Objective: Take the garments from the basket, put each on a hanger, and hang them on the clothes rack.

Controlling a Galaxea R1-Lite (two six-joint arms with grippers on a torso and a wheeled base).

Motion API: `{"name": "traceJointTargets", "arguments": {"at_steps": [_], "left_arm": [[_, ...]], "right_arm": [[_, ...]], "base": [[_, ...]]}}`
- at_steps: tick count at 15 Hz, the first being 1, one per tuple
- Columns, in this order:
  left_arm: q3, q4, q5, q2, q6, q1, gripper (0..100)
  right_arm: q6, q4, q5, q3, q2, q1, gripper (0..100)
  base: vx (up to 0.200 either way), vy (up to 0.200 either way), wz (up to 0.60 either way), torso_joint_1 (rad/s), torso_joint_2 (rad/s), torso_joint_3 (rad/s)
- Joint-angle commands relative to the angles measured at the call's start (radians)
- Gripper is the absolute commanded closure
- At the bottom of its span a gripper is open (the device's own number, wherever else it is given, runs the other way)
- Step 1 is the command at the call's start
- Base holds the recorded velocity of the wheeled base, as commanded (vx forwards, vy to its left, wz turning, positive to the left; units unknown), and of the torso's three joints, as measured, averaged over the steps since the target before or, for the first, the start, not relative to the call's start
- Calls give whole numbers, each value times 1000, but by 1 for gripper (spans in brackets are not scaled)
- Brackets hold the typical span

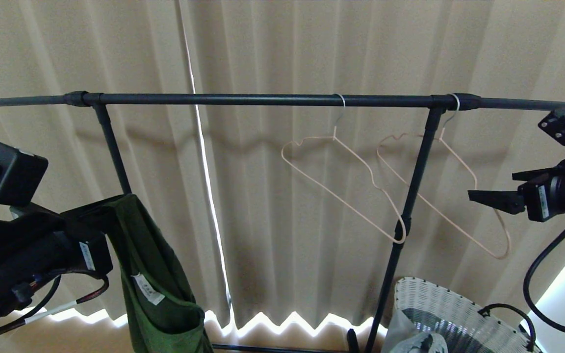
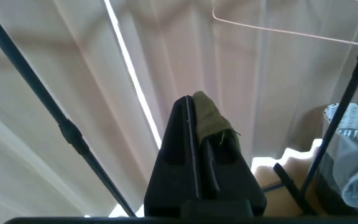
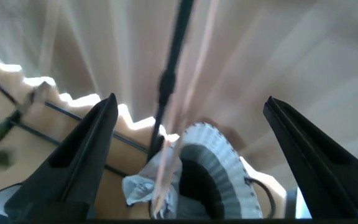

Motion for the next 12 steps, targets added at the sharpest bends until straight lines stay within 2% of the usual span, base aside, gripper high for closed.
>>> {"name": "traceJointTargets", "arguments": {"at_steps": [1, 6, 12], "left_arm": [[11, 0, 0, -20, -1, 0, 100], [23, 0, -68, -66, -3, 0, 100], [17, -2, -71, -29, -7, 6, 100]], "right_arm": [[-1, 2, -4, -33, 68, 1, 0], [13, 26, -21, -119, 151, 18, 0], [38, 15, -21, -133, 225, 18, 0]], "base": [[0, 0, 0, 0, 0, 0], [0, 0, 0, 0, 0, 0], [0, 0, 0, 0, 0, 0]]}}
